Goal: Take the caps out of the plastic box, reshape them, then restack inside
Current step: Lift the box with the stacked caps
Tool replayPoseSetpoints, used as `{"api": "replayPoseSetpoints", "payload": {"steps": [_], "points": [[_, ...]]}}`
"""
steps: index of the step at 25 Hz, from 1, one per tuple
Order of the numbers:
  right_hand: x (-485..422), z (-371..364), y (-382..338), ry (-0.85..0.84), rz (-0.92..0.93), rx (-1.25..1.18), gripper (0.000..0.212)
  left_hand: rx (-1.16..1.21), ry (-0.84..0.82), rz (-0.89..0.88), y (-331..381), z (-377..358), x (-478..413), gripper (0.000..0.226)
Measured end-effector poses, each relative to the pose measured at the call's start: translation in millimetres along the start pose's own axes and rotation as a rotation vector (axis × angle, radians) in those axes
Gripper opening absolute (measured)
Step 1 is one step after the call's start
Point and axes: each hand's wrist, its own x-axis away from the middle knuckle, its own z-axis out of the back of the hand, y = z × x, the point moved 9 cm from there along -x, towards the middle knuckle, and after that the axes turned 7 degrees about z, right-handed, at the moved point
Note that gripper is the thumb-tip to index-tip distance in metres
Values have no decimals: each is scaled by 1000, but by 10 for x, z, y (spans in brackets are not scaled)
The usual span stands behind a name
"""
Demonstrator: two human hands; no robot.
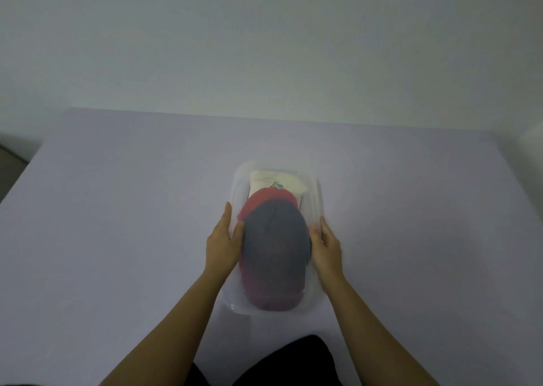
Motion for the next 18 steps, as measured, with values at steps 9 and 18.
{"api": "replayPoseSetpoints", "payload": {"steps": [9, 18], "points": [[-65, 8, 81, 58, 89, 170, 51, -126, 91, -47, -91, -68, -82, 55], [366, 87, 409, -126, 17, 132, 86, 183, -200, 338, -827, 62, 476, 84]]}}
